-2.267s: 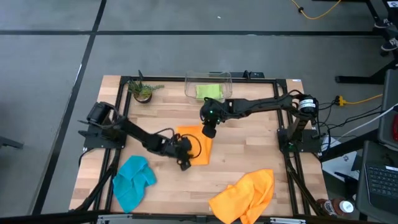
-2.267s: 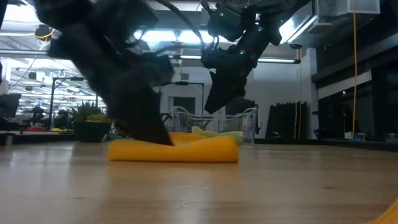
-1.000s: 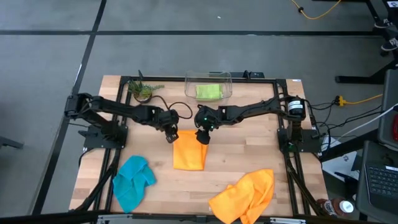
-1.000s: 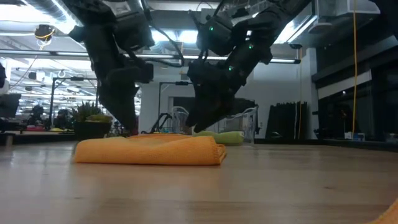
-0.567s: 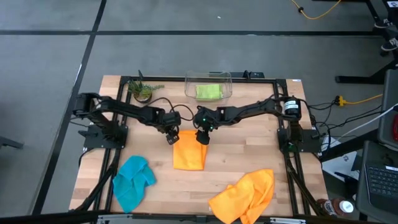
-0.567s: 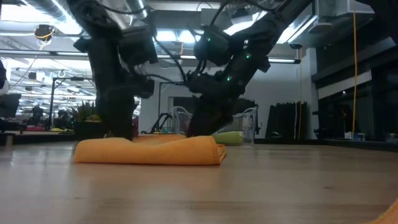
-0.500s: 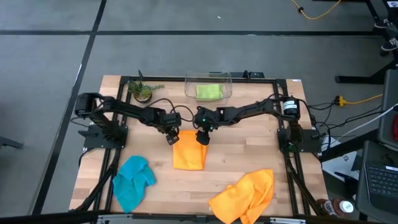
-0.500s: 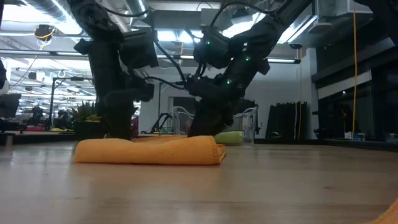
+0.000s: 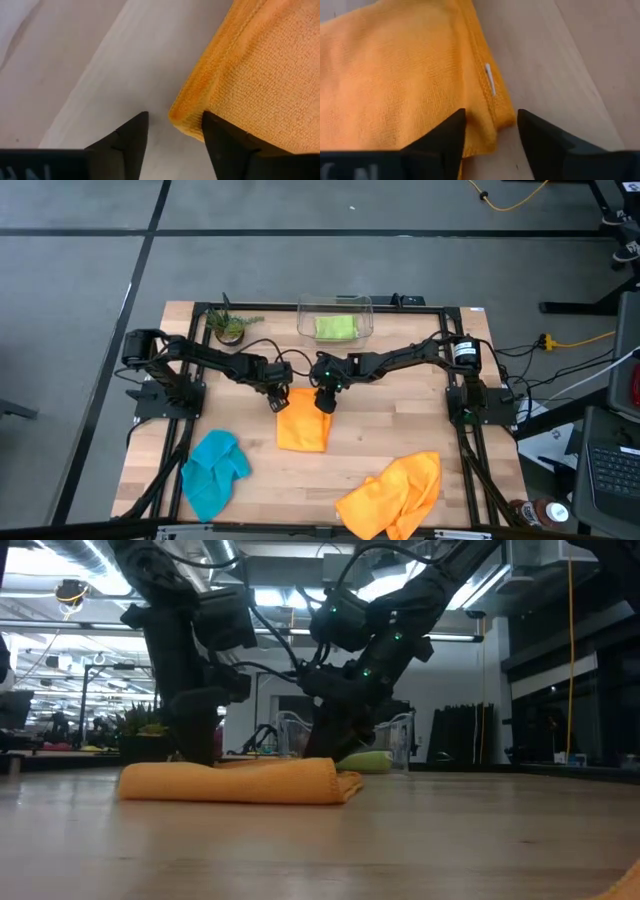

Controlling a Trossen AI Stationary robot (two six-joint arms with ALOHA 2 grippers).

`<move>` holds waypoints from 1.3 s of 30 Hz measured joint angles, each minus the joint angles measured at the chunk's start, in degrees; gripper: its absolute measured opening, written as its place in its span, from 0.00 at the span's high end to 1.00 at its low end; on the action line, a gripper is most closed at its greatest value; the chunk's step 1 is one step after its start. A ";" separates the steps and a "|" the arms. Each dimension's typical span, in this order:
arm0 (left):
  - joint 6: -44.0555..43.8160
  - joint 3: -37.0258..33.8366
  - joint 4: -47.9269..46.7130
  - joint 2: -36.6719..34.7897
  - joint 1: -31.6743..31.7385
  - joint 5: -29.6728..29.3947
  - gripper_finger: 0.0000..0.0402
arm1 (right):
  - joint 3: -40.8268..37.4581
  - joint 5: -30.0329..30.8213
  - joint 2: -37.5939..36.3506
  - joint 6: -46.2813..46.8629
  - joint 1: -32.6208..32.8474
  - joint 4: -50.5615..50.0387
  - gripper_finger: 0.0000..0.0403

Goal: Fold microfiber towels
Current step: Fold the top orange microfiber cloth

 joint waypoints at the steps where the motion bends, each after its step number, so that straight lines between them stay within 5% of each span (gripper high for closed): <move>1: 0.02 0.00 0.25 0.02 0.02 0.00 0.58 | 0.00 0.00 0.00 0.03 0.00 0.13 0.61; 19: 1.60 -0.11 4.72 0.20 -0.20 -0.43 0.98 | 0.00 -0.48 0.00 0.03 1.05 0.51 0.98; 31: 2.97 3.47 4.69 0.04 -1.93 -2.18 1.00 | 1.98 -0.04 -1.00 -0.35 1.07 -2.06 0.99; 39: 3.11 7.92 -3.62 0.00 -5.47 -5.37 1.00 | 4.80 0.15 -3.32 -0.17 3.37 -9.79 1.00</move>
